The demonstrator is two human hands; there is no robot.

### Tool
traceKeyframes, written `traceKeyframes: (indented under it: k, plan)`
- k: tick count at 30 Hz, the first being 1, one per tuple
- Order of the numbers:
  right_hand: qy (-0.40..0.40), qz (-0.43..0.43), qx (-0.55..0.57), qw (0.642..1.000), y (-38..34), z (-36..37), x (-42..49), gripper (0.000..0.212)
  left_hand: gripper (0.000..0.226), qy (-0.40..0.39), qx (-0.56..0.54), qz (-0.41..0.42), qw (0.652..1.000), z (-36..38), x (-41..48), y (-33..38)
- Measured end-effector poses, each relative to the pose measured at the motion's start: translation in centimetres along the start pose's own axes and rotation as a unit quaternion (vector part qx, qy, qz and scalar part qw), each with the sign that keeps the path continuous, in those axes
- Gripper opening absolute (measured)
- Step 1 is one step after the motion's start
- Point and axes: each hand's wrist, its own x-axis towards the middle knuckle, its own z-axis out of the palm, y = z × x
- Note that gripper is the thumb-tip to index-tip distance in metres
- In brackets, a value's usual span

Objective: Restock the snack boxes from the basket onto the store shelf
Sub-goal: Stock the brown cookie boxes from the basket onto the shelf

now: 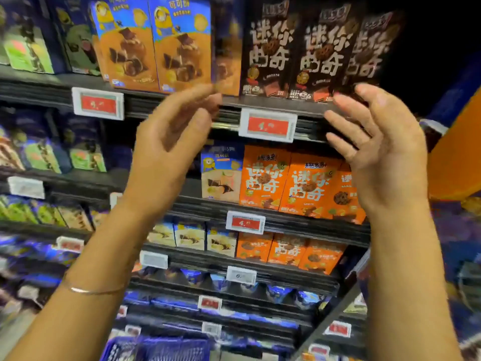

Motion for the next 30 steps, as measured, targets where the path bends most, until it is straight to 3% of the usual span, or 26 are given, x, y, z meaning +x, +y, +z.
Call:
traceKeyframes:
  k: [2, 5, 8, 11, 15, 18, 24, 26, 30]
  plan:
    - [-0.008, 0.030, 0.047, 0.998, 2.5, 0.5, -2.9, 0.033, 0.061, 0.038, -0.034, -0.065, 0.997, -1.9, -4.8, -2.1]
    - [-0.042, 0.132, 0.075, 0.988, 8.6, 2.4, -8.0, 0.022, 0.072, 0.105, -0.025, -0.232, 0.967, -4.0, -12.4, -5.8]
    - [-0.077, 0.289, 0.011, 0.954, 16.0, 4.9, -14.0, 0.014, 0.047, 0.148, 0.043, -0.378, 0.913, -6.8, -20.7, -10.1]
    - [-0.115, 0.446, -0.066, 0.885, 22.8, 6.8, -21.1, 0.011, 0.036, 0.191, 0.077, -0.515, 0.832, -11.3, -29.1, -13.5]
    - [-0.125, 0.581, -0.150, 0.790, 29.8, 9.3, -30.0, 0.014, 0.051, 0.232, 0.061, -0.675, 0.698, -17.8, -37.3, -16.3]
    - [-0.096, 0.638, -0.187, 0.741, 34.5, 12.2, -36.1, 0.015, 0.059, 0.226, 0.037, -0.740, 0.632, -22.9, -42.5, -18.8]
    - [-0.084, 0.692, -0.231, 0.679, 46.1, 17.8, -46.9, 0.021, 0.063, 0.168, -0.047, -0.817, 0.549, -31.1, -51.4, -26.8]
    - [-0.065, 0.686, -0.242, 0.683, 50.9, 18.7, -50.1, 0.025, 0.059, 0.181, -0.081, -0.821, 0.536, -32.9, -54.4, -30.5]
    - [-0.031, 0.731, -0.226, 0.644, 61.9, 18.5, -55.6, 0.034, 0.054, 0.244, -0.138, -0.813, 0.510, -34.3, -60.9, -39.1]
